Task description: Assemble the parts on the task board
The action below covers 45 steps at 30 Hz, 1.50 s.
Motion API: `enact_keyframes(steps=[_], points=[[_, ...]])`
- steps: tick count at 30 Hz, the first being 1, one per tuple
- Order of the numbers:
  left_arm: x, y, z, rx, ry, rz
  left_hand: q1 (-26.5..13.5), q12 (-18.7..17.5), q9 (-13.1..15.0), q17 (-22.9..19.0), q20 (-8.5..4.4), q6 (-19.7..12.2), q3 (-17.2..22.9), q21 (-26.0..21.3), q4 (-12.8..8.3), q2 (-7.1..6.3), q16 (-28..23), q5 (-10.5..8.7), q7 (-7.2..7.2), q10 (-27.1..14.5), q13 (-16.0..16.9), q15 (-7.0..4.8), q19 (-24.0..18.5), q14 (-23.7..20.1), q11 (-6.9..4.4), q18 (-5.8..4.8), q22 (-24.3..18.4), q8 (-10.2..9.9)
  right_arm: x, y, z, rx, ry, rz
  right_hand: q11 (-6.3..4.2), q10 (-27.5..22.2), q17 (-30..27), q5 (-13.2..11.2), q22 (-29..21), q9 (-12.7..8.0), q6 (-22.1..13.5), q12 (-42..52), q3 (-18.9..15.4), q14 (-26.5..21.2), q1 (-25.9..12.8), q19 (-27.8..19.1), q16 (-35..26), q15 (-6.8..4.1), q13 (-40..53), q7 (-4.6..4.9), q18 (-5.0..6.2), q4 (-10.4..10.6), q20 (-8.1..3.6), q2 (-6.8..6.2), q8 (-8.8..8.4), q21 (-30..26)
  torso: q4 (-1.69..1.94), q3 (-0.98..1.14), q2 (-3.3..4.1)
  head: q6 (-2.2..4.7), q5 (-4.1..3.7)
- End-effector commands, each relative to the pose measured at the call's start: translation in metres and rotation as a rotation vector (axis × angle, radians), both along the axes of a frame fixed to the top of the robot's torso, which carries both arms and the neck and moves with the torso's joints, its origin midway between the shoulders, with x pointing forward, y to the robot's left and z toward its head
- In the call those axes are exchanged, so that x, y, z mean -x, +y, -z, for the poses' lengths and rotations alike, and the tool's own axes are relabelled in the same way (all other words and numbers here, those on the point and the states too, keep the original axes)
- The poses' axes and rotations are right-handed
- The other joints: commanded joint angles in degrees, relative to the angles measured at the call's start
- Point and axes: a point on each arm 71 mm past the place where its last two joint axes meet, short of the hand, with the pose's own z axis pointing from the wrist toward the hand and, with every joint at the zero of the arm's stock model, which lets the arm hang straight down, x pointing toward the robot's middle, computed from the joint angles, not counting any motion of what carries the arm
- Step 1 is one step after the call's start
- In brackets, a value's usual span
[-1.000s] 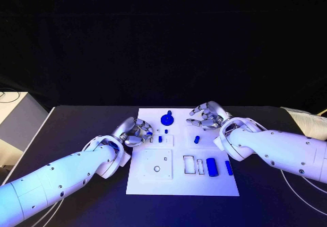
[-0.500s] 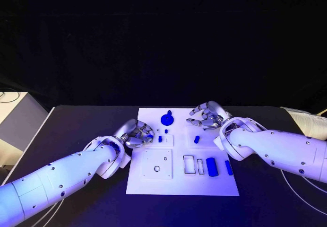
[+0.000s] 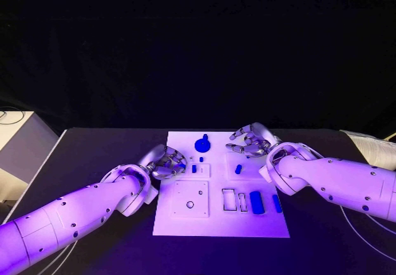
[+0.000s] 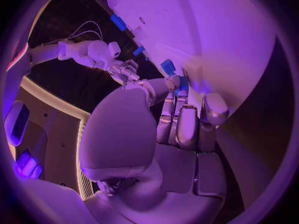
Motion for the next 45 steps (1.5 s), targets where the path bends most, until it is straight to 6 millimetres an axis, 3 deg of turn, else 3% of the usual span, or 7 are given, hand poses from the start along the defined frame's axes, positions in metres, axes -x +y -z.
enact_keyframes(steps=[1, 20, 30, 45], points=[[0.001, 0.002, 0.005, -0.013, 0.036, 0.002, 0.09, -0.26, 0.04, -0.09, 0.06, 0.34, -0.08, 0.31, -0.42, 0.42, -0.4, 0.26, 0.05, 3.07, 0.05, 0.09, 0.08, 0.34, -2.64, -0.26, -0.09, -0.38, 0.0, 0.001, 0.0, 0.009, -0.001, -0.018, -0.56, 5.15, 15.09, 0.21, 10.5, 0.07, -0.04, 0.09, 0.43, 5.98, -0.45, 3.74, 0.25, -0.36, 14.38, -0.31, -0.24, 0.0, -0.29, -0.07, 0.27, -0.23, 0.05, -0.02, 0.0, -0.02, 0.0], [0.001, 0.011, 0.007, -0.067, 0.047, 0.004, 0.04, -2.9, -0.01, -1.35, 0.1, 0.9, 0.43, -0.02, -1.27, 0.33, -1.06, 0.25, -0.2, 2.99, -0.66, 0.21, -1.05, -0.33, -2.45, -0.01, -0.97, -0.67, 0.0, 0.0, 0.0, 0.01, -0.002, -0.016, -0.56, 5.15, 15.09, 0.21, 10.5, 0.07, -0.04, 0.09, 0.43, 5.98, -0.45, 3.74, 0.25, -0.36, 14.38, -0.31, -0.24, 0.0, -0.29, -0.07, 0.27, -0.23, 0.04, -0.06, -0.01, -0.29, 0.07], [0.001, 0.013, 0.009, -0.09, 0.061, 0.003, -0.08, -3.45, -0.12, -1.84, 0.19, 0.98, 0.39, -0.3, -1.43, 0.25, -1.27, 0.24, -0.08, 2.86, -0.8, 0.33, -1.68, -0.66, -2.3, 0.13, -1.58, -0.8, 0.0, 0.0, 0.0, 0.01, -0.002, -0.016, -0.56, 5.15, 15.09, 0.21, 10.5, 0.07, -0.04, 0.09, 0.43, 5.98, -0.45, 3.74, 0.25, -0.36, 14.38, -0.31, -0.24, 0.0, -0.29, -0.07, 0.27, -0.23, 0.0, 0.02, 0.01, -0.42, 0.17], [0.001, 0.018, 0.009, -0.101, 0.06, -0.015, 0.06, -1.75, -0.94, -2.78, 0.39, 1.22, -1.33, -0.34, -2.29, 0.84, -1.61, 0.24, 0.06, 2.86, 0.79, 0.43, -2.59, -1.61, -2.27, 0.27, -1.79, -1.23, 0.0, 0.0, 0.0, 0.01, -0.002, -0.015, -0.56, 5.15, 15.09, 0.21, 10.5, 0.07, -0.04, 0.09, 0.43, 5.98, -0.45, 3.74, 0.25, -0.36, 14.38, -0.31, -0.24, 0.0, -0.29, -0.07, 0.27, -0.23, 0.02, 0.0, 0.02, -0.45, 0.21]])
